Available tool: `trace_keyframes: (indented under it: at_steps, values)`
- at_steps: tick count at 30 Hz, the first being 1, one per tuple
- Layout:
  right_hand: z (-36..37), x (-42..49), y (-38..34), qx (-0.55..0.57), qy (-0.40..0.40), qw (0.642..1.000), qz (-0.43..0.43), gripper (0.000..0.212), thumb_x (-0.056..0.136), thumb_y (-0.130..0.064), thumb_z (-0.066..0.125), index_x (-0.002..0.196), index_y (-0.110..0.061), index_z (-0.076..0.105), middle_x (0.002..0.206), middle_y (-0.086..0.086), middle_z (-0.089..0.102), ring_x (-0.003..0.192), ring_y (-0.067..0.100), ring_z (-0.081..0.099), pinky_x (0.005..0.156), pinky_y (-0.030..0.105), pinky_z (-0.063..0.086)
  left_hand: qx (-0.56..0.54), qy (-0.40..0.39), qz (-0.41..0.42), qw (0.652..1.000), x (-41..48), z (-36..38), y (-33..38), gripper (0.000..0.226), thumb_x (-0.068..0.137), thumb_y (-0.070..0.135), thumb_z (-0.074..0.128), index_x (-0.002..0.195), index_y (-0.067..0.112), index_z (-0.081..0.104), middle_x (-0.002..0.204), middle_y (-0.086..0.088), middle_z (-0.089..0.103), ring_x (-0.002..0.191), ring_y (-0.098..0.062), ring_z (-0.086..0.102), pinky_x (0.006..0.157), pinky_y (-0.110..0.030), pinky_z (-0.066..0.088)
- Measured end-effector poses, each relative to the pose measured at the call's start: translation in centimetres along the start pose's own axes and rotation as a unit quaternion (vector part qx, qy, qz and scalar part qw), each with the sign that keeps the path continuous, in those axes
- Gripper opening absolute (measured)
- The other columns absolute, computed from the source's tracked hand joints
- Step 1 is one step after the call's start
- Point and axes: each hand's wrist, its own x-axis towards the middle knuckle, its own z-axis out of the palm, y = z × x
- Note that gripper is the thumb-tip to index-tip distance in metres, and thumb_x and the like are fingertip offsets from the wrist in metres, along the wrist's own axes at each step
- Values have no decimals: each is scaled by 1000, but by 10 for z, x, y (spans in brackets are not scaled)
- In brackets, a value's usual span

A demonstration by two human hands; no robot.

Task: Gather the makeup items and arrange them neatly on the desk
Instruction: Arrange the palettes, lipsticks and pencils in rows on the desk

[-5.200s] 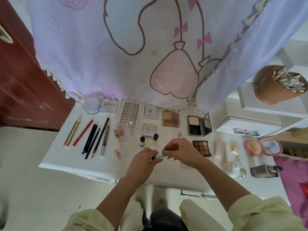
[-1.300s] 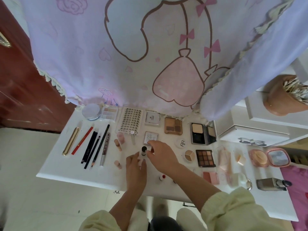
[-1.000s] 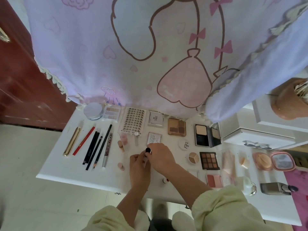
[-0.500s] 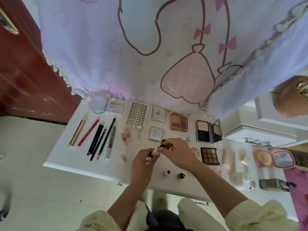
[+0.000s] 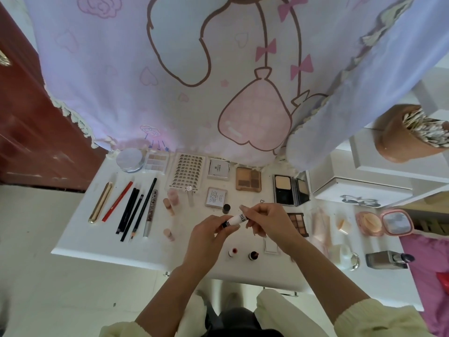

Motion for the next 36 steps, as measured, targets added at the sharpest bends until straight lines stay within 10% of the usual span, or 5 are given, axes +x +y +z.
trace_keyframes:
  at_steps: [10, 15, 21, 27, 36]
  values:
    - [-12, 1, 5, -25, -33, 998, -43, 13, 89, -12, 67, 98, -3, 70, 77, 7, 73, 61, 13, 63, 53, 21, 48, 36, -67, -5, 997, 7, -4, 8, 20, 95, 31, 58, 99, 17, 71, 78, 3, 66, 73, -8, 59, 67, -17, 43]
    - [-10, 3, 0, -106, -18, 994, -30, 33, 90, -42, 63, 85, -9, 68, 65, 5, 70, 51, 13, 61, 47, 20, 44, 35, -87, -11, 996, 10, -3, 10, 19, 95, 33, 57, 97, 19, 70, 78, -1, 65, 73, -12, 58, 69, -28, 46]
    - [-15, 7, 5, -87, -38, 994, -48, 13, 92, -18, 65, 95, -6, 68, 76, 5, 72, 61, 12, 64, 56, 23, 49, 36, -96, -14, 995, 11, -2, 12, 20, 95, 35, 56, 98, 20, 69, 80, -5, 65, 75, -17, 58, 71, -34, 47]
    - [-14, 5, 4, -122, -19, 992, -27, 38, 91, -44, 61, 82, -7, 67, 64, 6, 70, 50, 11, 60, 47, 15, 43, 28, -103, -18, 994, 9, -1, 11, 23, 94, 38, 56, 99, 20, 69, 82, -4, 65, 77, -19, 59, 74, -39, 48]
    - [-23, 6, 12, -106, -59, 991, -58, 12, 88, -12, 68, 98, -6, 68, 81, 4, 73, 64, 10, 65, 56, 22, 48, 35, -119, -33, 992, 7, -2, 10, 21, 82, 47, 69, 97, 32, 72, 76, 13, 68, 71, -2, 60, 74, -23, 51]
